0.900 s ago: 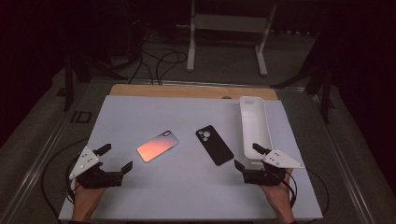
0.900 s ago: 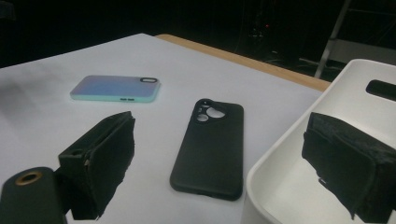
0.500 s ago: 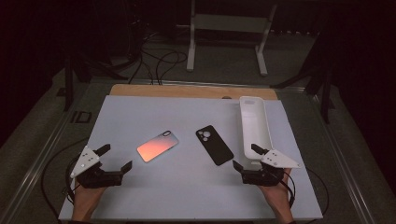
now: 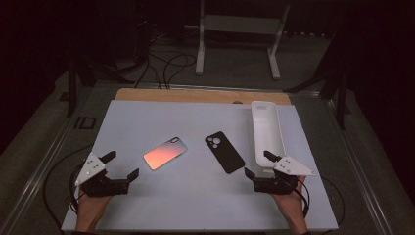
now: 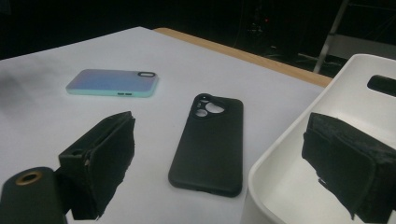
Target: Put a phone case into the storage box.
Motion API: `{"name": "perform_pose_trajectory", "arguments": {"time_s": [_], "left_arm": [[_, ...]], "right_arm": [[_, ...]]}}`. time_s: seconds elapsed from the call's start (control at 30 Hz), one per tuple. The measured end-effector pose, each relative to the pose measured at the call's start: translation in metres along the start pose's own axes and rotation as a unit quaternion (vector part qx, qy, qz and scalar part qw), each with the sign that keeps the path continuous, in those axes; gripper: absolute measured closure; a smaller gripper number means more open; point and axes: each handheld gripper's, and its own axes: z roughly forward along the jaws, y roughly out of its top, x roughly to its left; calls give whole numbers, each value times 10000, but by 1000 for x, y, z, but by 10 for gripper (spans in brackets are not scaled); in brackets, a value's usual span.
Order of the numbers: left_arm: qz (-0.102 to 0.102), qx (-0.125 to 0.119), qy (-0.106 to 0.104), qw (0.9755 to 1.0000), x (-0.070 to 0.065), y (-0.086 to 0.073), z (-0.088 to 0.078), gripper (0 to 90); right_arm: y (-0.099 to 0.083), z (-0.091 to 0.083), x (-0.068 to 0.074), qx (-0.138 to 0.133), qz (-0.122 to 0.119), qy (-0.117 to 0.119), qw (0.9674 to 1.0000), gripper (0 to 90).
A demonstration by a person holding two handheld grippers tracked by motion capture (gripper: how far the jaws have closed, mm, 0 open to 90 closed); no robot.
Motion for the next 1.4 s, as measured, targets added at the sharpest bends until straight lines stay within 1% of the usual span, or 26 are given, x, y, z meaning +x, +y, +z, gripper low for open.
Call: {"name": "perform_pose_trajectory", "arguments": {"time_s": [0.17,0.23,0.27,0.57,0.63,0.67,0.7,0.73,0.77,0.83,0.87,0.97,1.03,1.1,1.17,1.33,1.37,1.4], "left_arm": [[-6,23,7,10000,0,1,1,0],[23,38,4,10000,0,2,2,0],[-6,43,2,10000,0,2,2,0],[-56,94,23,9999,2,9,4,0],[-16,122,16,9999,2,13,6,0],[28,154,-10,9999,2,18,7,0],[28,154,-10,9999,2,18,7,0],[84,182,-28,9998,2,23,9,0],[84,182,-28,9998,2,23,9,0],[135,214,-60,9997,4,31,13,0],[135,214,-60,9997,4,31,13,0],[200,280,-119,9993,5,38,19,0],[254,346,-156,9990,6,44,25,0],[267,380,-127,9988,8,49,30,0],[280,394,-116,9988,9,50,32,0],[417,605,-92,9973,11,57,46,0],[443,663,-122,9967,12,58,51,0],[443,663,-122,9967,12,58,51,0]], "right_arm": [[-1,1,1,16,1,16,10000,94],[0,2,1,8,-7,22,10000,94],[0,2,0,30,-8,15,10000,94],[0,2,-1,74,22,-1,10000,93],[1,2,-1,80,19,-7,10000,93],[1,2,-1,73,4,-7,10000,93],[1,2,-1,73,4,-7,10000,93],[2,2,-1,64,21,6,10000,93],[2,2,-1,60,15,7,10000,93],[3,2,-1,44,14,7,10000,93],[3,2,-1,44,14,7,10000,93],[4,2,-1,34,19,22,10000,93],[5,2,-1,10,6,22,10000,93],[5,2,-1,18,5,19,10000,93],[6,2,-1,11,2,14,10000,93],[7,1,-2,-7,-16,4,10000,93],[8,1,-2,-3,-6,6,10000,93],[8,1,-2,-3,-6,6,10000,93]]}}
